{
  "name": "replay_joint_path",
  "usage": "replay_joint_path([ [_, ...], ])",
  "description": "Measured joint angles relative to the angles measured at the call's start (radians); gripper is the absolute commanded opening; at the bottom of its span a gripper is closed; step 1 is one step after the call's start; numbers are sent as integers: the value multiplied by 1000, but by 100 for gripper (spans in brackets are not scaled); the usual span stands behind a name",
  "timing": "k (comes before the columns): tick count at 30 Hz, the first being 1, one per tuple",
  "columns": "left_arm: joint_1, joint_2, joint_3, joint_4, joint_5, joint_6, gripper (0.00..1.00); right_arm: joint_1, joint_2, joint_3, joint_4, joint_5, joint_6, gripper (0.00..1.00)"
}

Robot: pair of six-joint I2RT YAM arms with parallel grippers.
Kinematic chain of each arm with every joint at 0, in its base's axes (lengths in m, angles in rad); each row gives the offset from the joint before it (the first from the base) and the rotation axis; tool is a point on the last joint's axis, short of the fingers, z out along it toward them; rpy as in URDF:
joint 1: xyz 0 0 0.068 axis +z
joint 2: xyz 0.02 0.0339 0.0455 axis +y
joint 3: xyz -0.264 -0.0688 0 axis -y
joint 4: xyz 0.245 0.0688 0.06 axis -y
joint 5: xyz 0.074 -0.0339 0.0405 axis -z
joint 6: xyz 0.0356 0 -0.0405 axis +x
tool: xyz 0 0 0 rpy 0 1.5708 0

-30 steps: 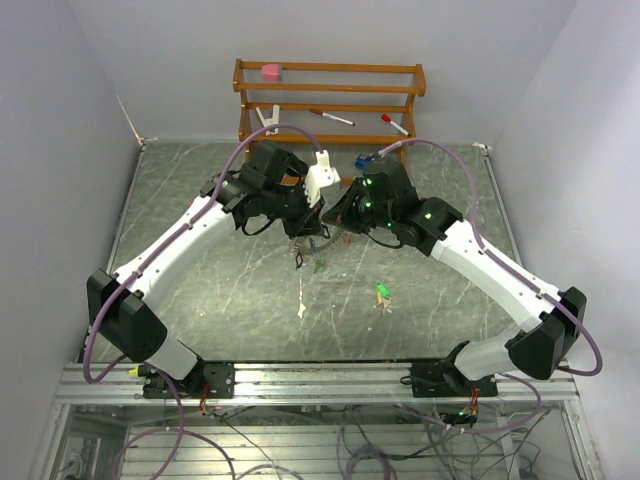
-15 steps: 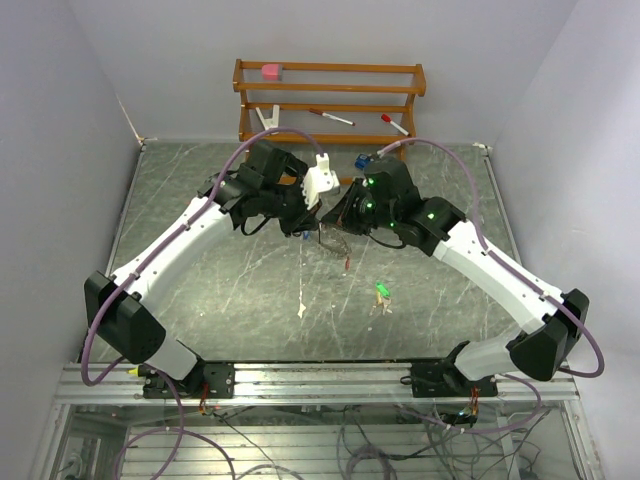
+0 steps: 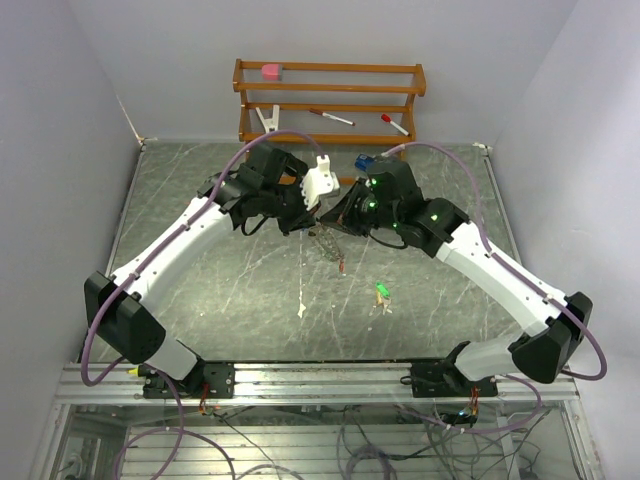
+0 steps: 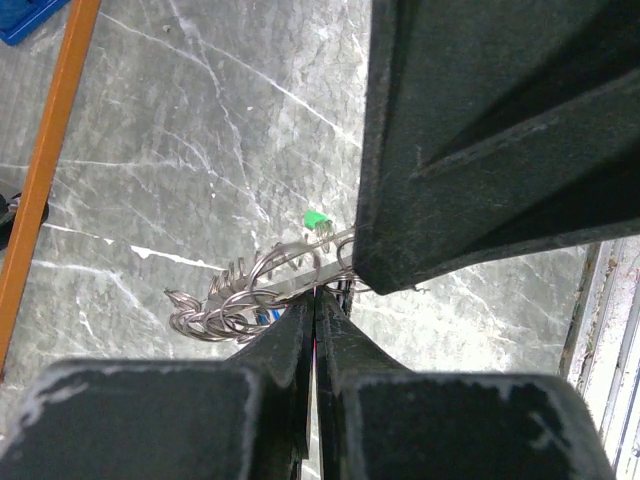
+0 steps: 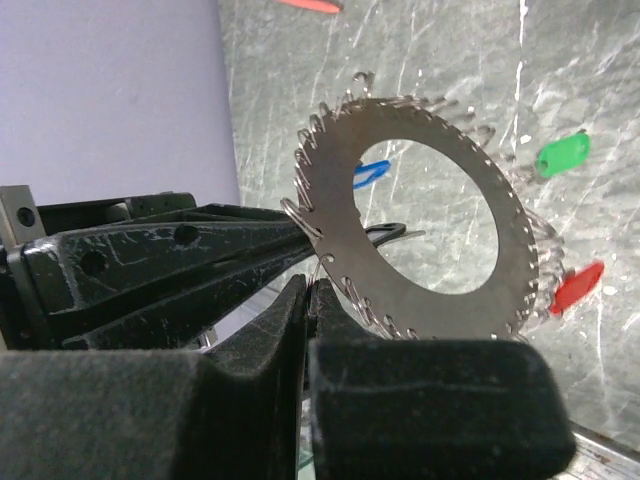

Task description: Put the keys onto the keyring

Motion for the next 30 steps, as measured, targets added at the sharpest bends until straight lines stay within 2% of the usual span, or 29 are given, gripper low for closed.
replay_joint_path([
  [12, 0, -40, 80, -23, -6, 2, 12, -35, -60, -202, 116, -60, 259, 0],
  [16, 0, -74, 79, -21, -5, 20, 13, -51, -67, -222, 142, -72, 340, 0],
  [23, 0, -155, -6, 30, 21, 57, 13, -77, -123, -291, 265, -92, 486, 0],
  [30, 0, -160, -83, 91, 40, 60, 15, -79, -128, -354, 374, -112, 613, 0],
])
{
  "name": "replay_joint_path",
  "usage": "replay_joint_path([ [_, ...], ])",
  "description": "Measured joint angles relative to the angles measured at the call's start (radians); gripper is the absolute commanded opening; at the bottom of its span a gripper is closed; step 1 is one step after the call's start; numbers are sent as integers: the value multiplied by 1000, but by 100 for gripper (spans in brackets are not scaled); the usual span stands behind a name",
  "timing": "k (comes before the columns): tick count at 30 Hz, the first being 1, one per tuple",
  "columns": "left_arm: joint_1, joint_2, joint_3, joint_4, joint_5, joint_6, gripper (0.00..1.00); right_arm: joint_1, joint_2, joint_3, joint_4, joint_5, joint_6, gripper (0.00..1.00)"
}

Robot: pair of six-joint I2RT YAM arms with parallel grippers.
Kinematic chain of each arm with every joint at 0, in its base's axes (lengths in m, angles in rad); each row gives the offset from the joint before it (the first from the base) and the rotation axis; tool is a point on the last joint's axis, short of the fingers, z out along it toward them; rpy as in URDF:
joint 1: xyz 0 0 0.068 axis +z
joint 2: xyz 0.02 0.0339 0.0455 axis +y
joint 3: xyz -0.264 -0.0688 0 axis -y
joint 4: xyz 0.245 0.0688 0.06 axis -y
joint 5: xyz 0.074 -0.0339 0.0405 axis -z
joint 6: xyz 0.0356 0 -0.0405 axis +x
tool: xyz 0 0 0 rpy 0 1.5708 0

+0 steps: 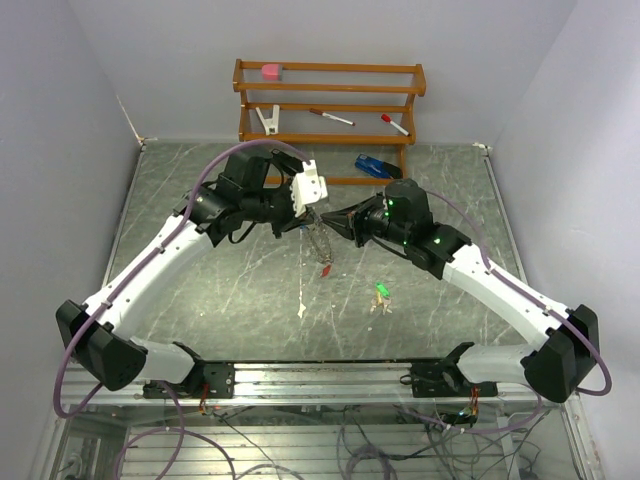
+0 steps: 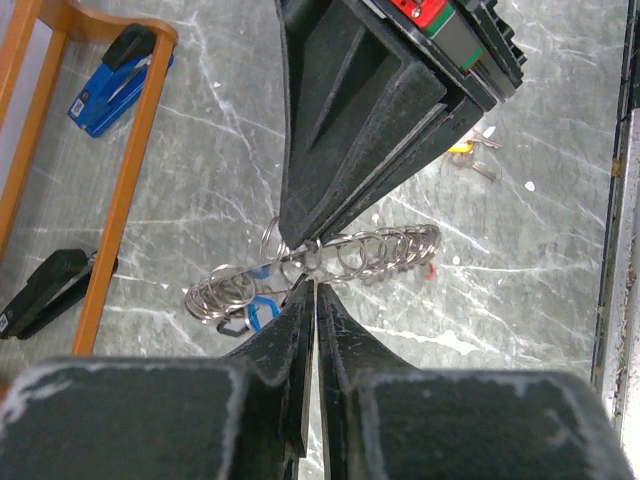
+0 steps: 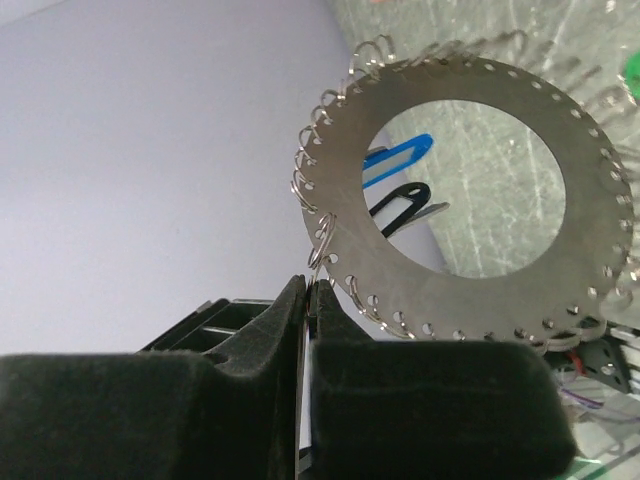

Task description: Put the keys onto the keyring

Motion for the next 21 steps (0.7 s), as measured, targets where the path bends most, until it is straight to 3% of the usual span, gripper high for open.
replay_joint_path([
  [15, 0, 11, -18, 48, 53, 12, 20, 0, 14, 0, 77, -26, 71, 0],
  [21, 0, 15, -28, 56, 27, 18, 17, -2, 20, 0, 86, -26, 76, 0],
])
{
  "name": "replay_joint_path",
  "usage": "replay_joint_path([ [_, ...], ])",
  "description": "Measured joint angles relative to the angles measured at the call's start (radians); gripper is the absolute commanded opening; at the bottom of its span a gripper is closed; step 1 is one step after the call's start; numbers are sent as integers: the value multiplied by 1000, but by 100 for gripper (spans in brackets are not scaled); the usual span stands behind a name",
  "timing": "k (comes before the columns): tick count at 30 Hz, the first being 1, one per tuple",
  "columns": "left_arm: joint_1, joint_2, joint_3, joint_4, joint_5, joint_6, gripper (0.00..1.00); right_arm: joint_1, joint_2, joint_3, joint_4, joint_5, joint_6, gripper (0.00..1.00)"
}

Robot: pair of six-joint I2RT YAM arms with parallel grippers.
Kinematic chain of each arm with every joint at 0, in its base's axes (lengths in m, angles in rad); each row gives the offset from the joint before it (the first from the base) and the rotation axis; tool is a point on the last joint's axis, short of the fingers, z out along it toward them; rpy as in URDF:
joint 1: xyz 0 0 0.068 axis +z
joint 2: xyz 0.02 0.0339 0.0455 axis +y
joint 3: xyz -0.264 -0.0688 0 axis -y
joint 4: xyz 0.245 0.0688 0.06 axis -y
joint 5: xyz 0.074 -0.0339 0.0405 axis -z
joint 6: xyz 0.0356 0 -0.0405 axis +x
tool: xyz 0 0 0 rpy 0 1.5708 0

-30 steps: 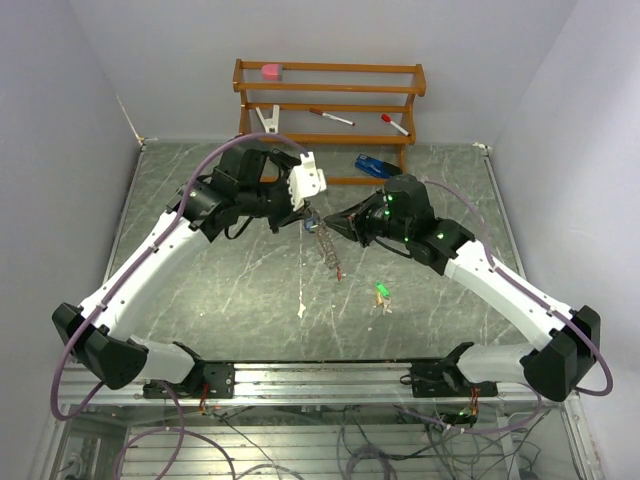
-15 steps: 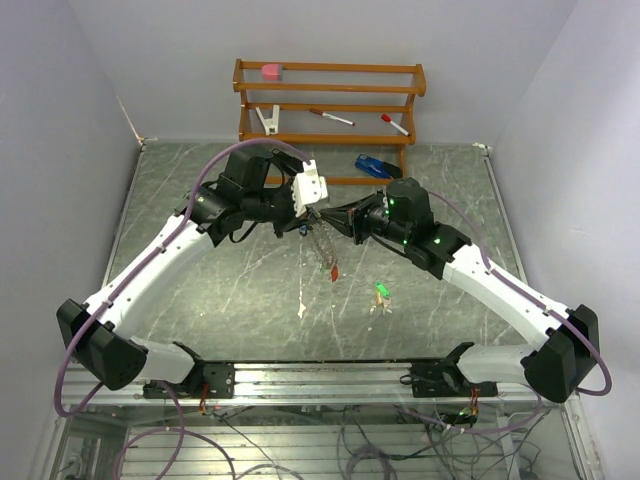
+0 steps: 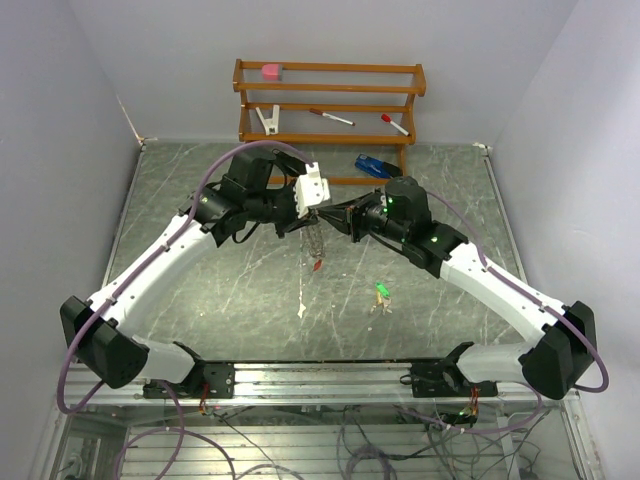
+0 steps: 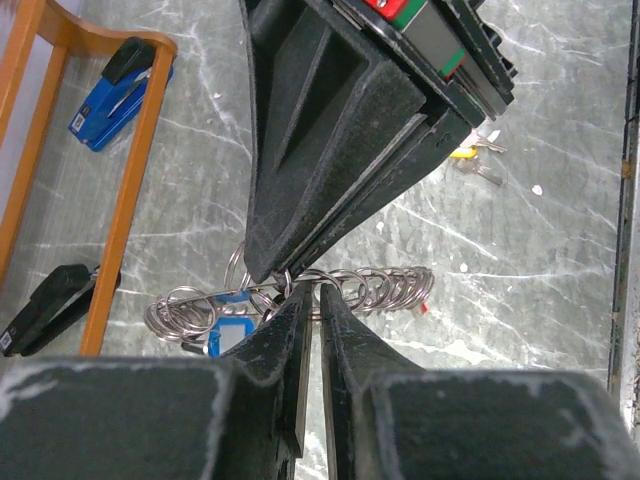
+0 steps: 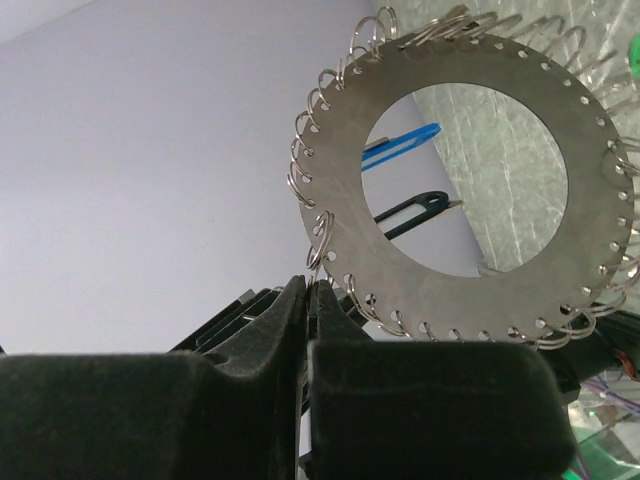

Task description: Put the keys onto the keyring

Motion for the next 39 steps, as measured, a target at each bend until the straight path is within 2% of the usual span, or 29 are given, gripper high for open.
replay_joint_path([
  [5, 0, 0, 0, 1, -26, 11, 15, -2, 0, 0, 4, 3, 1, 0],
  [12, 0, -48, -26, 9, -57, 27, 30, -3, 0, 0, 9, 1, 5, 0],
  [20, 0, -89, -39, 49, -86, 35, 37, -3, 0, -11, 15, -4, 5, 0],
  [31, 0, -76, -74, 101, -89, 35, 37, -3, 0, -11, 31, -24, 5, 0],
  [39, 0, -64, -79, 112, -84, 35, 27, -3, 0, -11, 34, -26, 5, 0],
])
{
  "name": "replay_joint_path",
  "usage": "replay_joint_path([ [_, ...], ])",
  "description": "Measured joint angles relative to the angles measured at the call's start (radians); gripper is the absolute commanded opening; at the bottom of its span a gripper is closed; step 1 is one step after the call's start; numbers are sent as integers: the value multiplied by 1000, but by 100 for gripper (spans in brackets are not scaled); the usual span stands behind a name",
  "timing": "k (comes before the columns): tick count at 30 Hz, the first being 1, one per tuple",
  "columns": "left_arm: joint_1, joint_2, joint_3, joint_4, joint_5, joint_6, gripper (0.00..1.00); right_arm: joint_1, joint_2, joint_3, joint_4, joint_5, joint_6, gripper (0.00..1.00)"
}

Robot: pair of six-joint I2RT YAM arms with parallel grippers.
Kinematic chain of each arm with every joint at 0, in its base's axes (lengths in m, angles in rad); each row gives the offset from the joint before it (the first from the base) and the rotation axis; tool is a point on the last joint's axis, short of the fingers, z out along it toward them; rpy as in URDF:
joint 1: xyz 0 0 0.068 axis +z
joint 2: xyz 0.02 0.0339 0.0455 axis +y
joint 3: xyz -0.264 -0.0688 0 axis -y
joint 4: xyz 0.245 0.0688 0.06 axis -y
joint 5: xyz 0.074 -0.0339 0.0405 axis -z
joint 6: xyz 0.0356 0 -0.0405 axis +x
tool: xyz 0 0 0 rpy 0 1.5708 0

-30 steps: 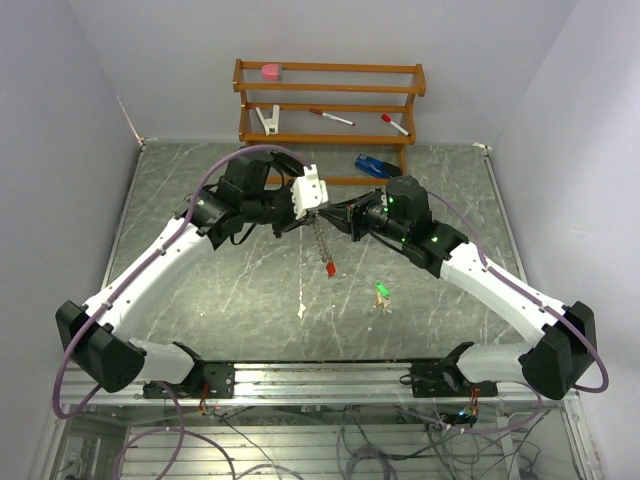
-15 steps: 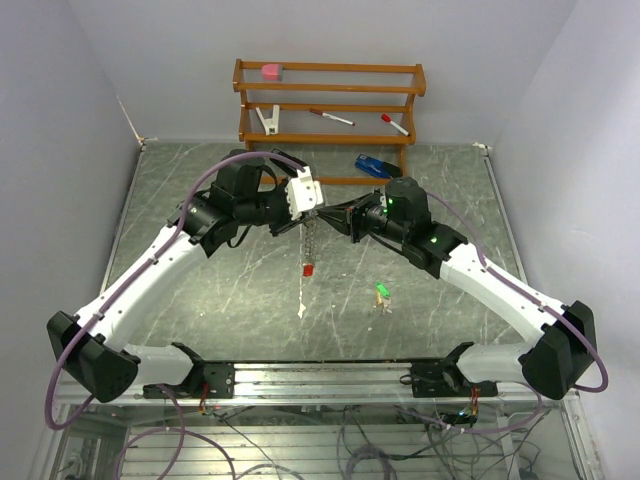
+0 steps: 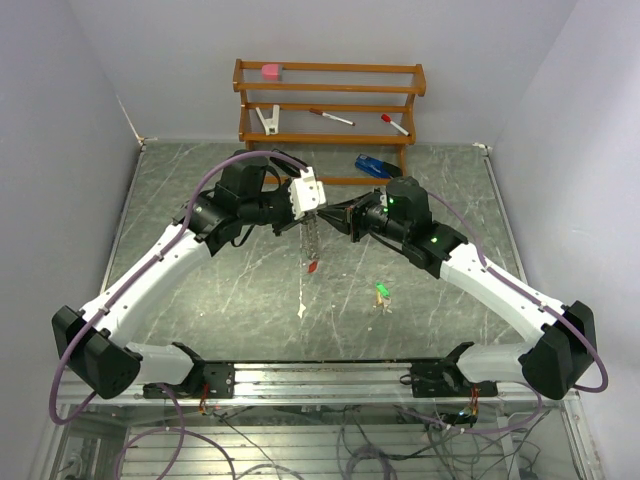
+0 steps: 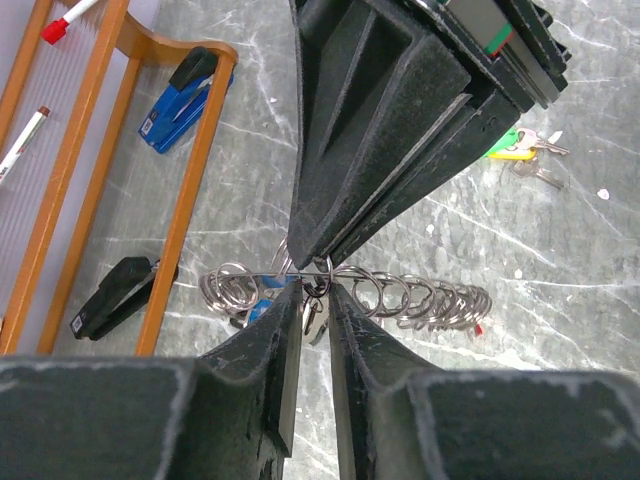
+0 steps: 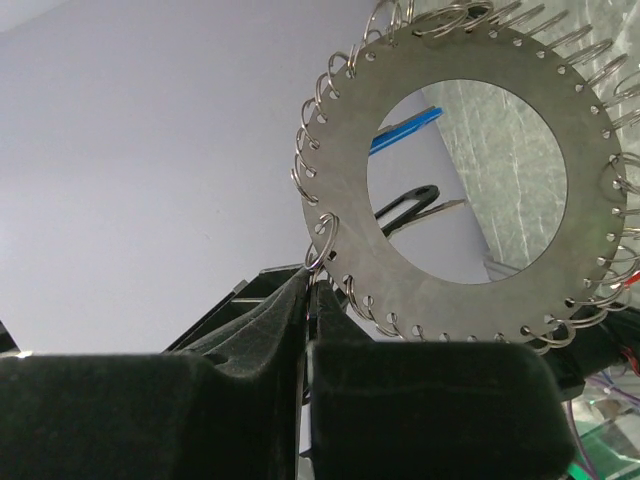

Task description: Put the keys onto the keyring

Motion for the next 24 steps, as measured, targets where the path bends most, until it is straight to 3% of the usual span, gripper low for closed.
replay_joint_path([
  [13, 0, 2, 0, 3, 5, -1, 29, -1, 0, 0, 6, 0, 0, 0],
  [24, 0, 4, 0, 5, 5, -12, 24, -2, 0, -4, 14, -3, 2, 0],
])
